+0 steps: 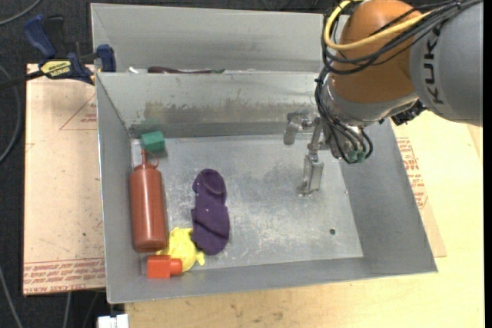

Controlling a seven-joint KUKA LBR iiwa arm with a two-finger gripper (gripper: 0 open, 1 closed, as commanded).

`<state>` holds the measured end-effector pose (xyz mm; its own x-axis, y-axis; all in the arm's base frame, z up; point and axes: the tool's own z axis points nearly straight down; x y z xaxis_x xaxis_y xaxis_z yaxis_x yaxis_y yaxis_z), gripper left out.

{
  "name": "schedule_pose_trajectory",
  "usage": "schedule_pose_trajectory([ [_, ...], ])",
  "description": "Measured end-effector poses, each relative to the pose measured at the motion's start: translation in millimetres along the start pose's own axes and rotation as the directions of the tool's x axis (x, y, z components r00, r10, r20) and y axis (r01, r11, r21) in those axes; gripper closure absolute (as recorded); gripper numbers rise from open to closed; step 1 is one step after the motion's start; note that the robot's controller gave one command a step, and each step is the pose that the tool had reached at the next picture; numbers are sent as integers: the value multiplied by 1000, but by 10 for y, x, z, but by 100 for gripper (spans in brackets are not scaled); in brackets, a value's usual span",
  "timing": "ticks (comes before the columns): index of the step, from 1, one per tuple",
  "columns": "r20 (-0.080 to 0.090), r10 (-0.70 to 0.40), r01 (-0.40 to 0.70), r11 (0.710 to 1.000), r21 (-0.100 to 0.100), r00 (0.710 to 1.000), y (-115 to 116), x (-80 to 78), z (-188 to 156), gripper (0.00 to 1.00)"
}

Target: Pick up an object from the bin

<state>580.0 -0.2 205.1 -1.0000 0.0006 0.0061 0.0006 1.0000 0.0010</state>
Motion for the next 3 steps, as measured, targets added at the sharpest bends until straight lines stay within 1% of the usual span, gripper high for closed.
schedule_pose_trajectory([
  [1, 8, 0, 0, 1000, 0, 1000, 0, -14, -48, 0],
  [2, 12, -30, 30, 1000, 1, 999, 319, 70, 408, 0],
  [3, 0, 50, -50, 999, -4, 999, 414, 341, 697, 0],
])
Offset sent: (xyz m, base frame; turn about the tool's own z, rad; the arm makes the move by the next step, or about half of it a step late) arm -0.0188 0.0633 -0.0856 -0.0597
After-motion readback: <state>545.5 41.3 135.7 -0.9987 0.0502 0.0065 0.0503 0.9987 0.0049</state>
